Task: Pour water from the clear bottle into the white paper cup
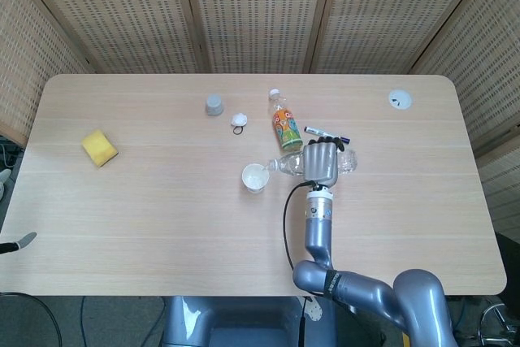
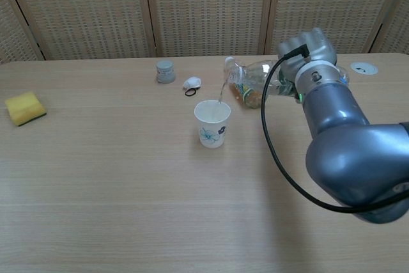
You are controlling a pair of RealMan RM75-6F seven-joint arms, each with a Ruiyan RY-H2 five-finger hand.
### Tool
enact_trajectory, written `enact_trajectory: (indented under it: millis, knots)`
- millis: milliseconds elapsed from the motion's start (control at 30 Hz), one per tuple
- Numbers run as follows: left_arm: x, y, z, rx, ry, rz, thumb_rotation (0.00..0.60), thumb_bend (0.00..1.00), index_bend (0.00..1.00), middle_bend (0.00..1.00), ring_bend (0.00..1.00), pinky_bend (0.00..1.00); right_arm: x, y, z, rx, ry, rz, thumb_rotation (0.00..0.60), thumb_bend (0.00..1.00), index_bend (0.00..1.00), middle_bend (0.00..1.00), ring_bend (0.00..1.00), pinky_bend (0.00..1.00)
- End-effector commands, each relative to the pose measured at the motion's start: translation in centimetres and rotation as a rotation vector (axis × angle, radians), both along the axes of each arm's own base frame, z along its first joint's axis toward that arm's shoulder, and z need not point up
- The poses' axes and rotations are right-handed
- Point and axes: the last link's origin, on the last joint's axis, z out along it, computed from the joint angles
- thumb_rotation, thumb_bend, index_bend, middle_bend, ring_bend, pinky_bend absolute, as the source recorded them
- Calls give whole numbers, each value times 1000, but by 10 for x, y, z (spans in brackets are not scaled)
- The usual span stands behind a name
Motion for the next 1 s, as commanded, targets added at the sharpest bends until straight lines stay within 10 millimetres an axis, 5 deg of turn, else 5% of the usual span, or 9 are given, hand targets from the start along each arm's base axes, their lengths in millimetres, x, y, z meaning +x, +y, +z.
enact_trajectory:
  millis: [33, 500, 733, 1000]
  knots:
    - [0, 0, 0, -1, -2, 0, 600, 22, 0, 0, 0, 0, 2, 0, -2, 13, -110, -21, 600, 699, 597, 641, 650, 635]
    - [1, -1, -2, -16, -4, -6, 600, 22, 0, 0, 0, 0, -7, -4, 20, 36, -628, -15, 600, 699, 597, 643, 650, 635]
    - [3, -2, -3, -24, -3, -13, 600, 22, 0, 0, 0, 0, -39, -4, 41, 77, -962, -74, 600, 699, 597, 643, 650, 609]
    - [5, -4, -4, -29, 4, -22, 600, 19, 0, 0, 0, 0, -74, 0, 40, 137, -1309, -65, 600, 699, 597, 643, 650, 463]
